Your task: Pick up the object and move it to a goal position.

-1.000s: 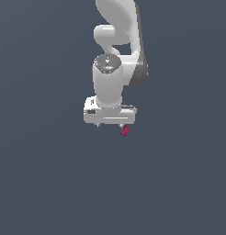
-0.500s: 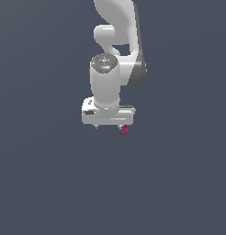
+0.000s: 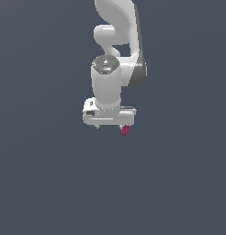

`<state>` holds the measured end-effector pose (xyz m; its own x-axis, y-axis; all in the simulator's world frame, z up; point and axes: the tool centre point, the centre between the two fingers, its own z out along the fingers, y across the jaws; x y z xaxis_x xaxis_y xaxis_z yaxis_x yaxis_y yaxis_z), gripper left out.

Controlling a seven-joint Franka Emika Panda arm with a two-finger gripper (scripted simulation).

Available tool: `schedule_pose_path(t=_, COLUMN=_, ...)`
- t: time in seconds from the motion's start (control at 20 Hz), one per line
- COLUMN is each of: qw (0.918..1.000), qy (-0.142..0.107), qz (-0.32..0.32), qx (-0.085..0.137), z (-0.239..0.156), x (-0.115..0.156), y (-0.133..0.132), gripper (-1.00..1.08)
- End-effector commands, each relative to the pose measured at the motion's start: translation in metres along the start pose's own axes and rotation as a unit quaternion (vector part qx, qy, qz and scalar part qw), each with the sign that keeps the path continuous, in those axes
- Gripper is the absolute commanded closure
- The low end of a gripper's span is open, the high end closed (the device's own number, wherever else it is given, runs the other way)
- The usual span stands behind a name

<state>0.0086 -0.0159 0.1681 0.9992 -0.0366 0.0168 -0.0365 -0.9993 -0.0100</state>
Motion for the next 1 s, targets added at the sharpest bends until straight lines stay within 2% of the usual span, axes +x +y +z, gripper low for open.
schedule_pose_path(t=0.0, qw=1.0, qy=-0.001, qz=0.008, qx=0.0, z=0.005, x=-0.003, y=-0.004, gripper=-0.92)
schedule_pose_path(t=0.5, qw=0.9973, qy=-0.003, qz=0.074, qx=0.0, z=0.041, x=-0.027, y=-0.034, gripper=-0.92)
schedule_pose_path(t=0.95, qw=0.988, qy=-0.006, qz=0.155, qx=-0.003, z=0.081, x=-0.062, y=-0.066, gripper=-0.92)
